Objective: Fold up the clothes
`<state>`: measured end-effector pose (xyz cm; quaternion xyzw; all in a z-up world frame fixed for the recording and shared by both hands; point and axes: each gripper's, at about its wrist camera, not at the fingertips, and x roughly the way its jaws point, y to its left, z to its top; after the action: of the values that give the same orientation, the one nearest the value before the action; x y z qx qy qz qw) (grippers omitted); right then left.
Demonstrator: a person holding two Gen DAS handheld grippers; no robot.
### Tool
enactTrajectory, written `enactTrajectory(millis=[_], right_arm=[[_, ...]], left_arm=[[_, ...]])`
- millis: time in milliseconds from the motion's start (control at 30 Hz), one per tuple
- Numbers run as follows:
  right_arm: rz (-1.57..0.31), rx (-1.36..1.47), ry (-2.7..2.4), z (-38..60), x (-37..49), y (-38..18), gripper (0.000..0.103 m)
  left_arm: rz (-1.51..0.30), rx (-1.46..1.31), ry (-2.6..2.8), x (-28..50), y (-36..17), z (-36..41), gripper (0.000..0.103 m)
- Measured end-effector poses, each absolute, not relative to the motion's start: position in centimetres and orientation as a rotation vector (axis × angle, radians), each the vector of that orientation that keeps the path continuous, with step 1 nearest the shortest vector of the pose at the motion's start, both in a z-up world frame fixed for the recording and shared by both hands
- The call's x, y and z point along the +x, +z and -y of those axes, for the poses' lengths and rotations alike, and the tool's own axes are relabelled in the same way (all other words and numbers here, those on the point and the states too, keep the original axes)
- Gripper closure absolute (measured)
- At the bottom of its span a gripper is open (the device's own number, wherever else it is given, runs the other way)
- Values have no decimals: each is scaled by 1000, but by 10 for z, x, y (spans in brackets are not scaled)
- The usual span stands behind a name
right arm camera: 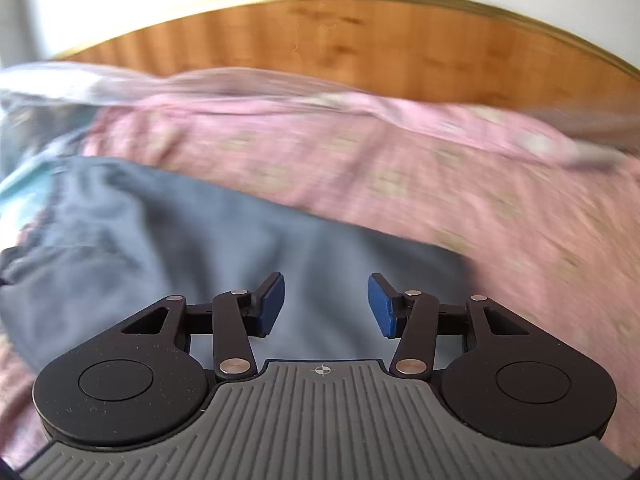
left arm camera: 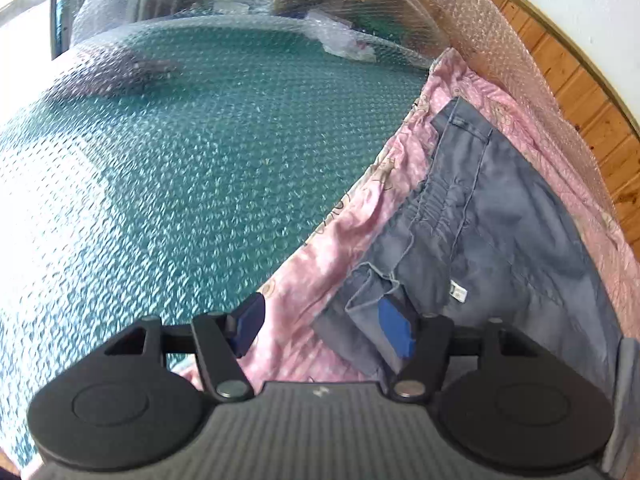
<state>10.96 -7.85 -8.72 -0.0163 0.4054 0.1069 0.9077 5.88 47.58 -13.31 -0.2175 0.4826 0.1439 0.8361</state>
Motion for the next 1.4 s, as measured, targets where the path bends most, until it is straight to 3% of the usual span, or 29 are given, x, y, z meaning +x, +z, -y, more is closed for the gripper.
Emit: enactTrajectory(millis=[233,400,467,533,567,600,633,700,733,800,1033,1300,1400], right_arm=[[-844,-64,624,-159,148,-69,40],[-954,-99,689,-326,190,-114,40],[-996,-159,653,-371,204,-139,40],[-1036,-219,616,-412,217,-162,37],[-1055,-248,595,-422,223,-171,37],[-1073,-277,575,-432,229,-180,37],[-1086,-304,565,-440,233,-188,43],[-1091,-351,584,-447,235,-197,71],[-1094,-362,591,-450,236,-199,90],[-1096,-339,598,-454,239,-197,98],[-1072,-248,651,-506,252,-199,99],[-971,-208,742,-521,253,-178,103],[-929,-228,723,-526,249,-169,102]], left_arm=[[-1021,-562,145,73,-171,-514,39],[-1009,-594,-14,71,-178,-529,35],[-1021,-597,-86,72,-180,-530,44],[-1036,-612,-137,74,-184,-530,77],[-1039,-611,-153,75,-186,-530,79],[-1041,-597,-161,75,-187,-530,87],[-1040,-580,-164,75,-188,-530,93],[-1030,-576,-170,73,-188,-533,94],[-1023,-582,-168,72,-188,-536,95],[-1008,-580,-153,69,-184,-543,96],[-1007,-625,-24,62,-188,-596,97],[-1015,-540,26,62,-171,-590,96],[-1036,-550,20,65,-170,-594,91]])
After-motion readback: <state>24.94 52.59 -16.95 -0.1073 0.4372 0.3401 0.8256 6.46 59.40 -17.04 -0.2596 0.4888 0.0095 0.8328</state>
